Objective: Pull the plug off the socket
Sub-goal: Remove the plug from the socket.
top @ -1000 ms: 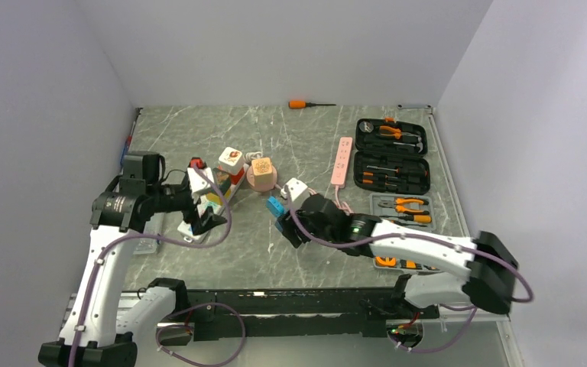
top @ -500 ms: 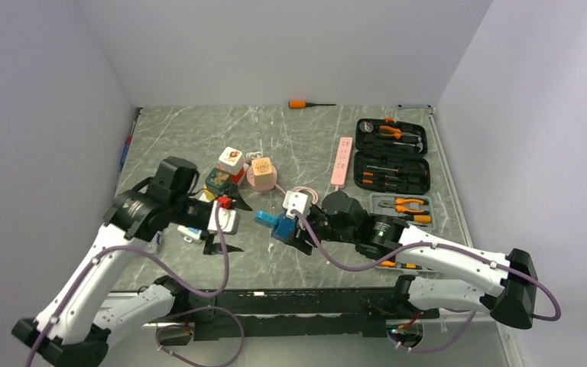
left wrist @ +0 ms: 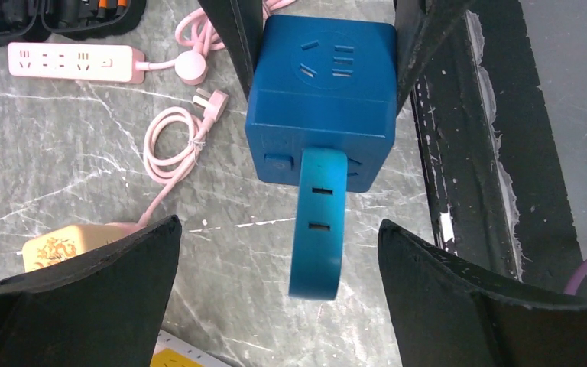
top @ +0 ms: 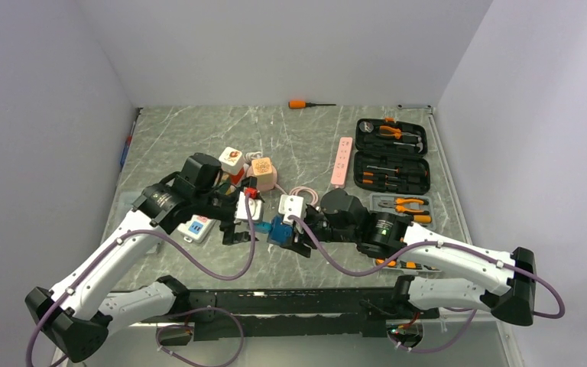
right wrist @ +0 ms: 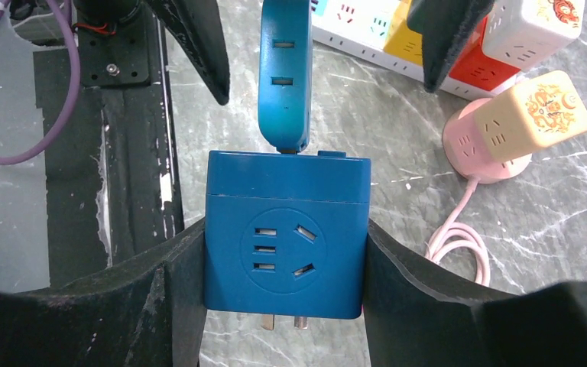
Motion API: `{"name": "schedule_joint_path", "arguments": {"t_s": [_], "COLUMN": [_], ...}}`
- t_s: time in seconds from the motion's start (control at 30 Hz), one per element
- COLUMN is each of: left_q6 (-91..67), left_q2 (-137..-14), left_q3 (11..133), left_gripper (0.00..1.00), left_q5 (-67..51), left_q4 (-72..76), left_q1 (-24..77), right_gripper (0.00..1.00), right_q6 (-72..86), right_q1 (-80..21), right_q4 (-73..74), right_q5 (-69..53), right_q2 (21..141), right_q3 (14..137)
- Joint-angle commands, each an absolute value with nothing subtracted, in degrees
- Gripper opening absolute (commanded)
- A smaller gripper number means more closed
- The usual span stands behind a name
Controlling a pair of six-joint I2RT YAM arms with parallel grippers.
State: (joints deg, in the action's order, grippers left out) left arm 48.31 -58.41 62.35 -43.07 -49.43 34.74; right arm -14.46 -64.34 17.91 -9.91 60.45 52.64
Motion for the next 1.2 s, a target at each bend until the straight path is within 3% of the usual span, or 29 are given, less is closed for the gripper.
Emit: {"name": "schedule_joint_path", "arguments": {"t_s": [0.0, 0.1, 0.37, 0.47, 0.63, 0.73, 1.17], "left_q6": [48.11, 49.38, 47.91, 47.2, 48.22, 48.31, 54.11], "left_q2": [-59.25, -60.1, -59.23, -58.5, -59.72, -62.09, -59.29], "left_q3": [62.39, 62.86, 60.32, 59.33, 59.99, 61.99, 63.07], "left_gripper": [0.99, 0.94, 0.6, 0.54, 0.26, 0.0, 0.0], "left_q5": [-42.91, -45.14, -42.63, -40.66, -37.78, -35.9, -30.33], "left_q4": [-47.53, -50.63, -50.05, -48.99, -50.75, -53.25, -55.63], "left_q1": [35.86, 36.47, 37.78, 37.71, 37.73, 37.77, 37.07], "right_gripper": [0.0, 0.0, 0.0, 0.0, 0.0, 0.0, 0.0], "right_q6": [-16.05, -16.33, -16.07, -16.34, -16.36, -16.27, -13.39], "right_q1": [-64.9, -65.12, -66.0, -66.5, -66.91, -67.01, -67.13], "right_q4": [16.17, 15.43, 12.46, 12.36, 13.78, 15.05, 21.5], "right_q5": [-11.42, -11.38, -10.94, -10.5, -9.94, -10.06, -9.99], "right_q2": [60.93, 62.0, 64.8, 65.31, 65.19, 64.79, 56.99], "right_q3": [56.58, 57.52, 58.8, 58.88, 58.44, 57.86, 49.87]}}
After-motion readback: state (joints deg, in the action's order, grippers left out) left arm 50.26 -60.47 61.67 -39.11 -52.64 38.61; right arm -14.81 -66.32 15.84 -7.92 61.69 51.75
